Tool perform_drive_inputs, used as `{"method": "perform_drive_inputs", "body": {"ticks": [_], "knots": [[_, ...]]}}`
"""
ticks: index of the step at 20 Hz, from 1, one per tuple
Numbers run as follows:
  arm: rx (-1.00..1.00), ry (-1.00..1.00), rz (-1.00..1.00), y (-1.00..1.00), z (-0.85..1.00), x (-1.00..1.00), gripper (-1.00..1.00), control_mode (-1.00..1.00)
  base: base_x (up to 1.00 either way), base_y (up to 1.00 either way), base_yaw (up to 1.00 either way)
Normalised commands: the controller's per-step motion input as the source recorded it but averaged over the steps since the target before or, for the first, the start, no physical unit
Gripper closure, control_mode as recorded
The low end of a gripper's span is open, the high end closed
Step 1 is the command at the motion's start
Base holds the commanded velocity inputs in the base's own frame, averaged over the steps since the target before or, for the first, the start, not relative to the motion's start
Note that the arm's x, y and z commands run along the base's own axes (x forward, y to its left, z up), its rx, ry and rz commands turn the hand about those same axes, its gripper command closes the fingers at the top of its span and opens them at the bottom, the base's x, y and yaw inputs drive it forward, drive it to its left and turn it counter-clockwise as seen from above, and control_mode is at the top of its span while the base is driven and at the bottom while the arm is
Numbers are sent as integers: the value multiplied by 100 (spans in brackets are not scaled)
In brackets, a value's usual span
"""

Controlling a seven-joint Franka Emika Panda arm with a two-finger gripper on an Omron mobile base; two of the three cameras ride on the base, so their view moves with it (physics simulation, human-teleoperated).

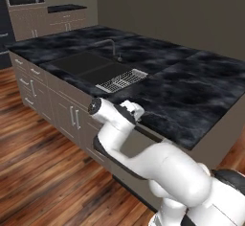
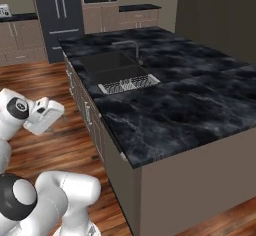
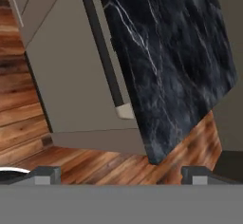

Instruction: Open the dishwasher door and pull out the top rack.

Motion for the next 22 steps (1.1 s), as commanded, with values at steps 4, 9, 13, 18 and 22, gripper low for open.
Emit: {"method": "perform_drive_inputs", "body": {"ticks": [4,9,13,18,22], "knots": [[-24,-4,0,19,-27,27,-100,-100,0,0,0],[-21,-4,0,1,-31,28,-100,-100,0,0,0],[-19,-4,0,0,-35,29,-100,-100,0,0,0],[-13,0,0,0,-31,29,-100,-100,0,0,0],[-3,0,0,-2,-32,26,-100,-100,0,0,0]]}}
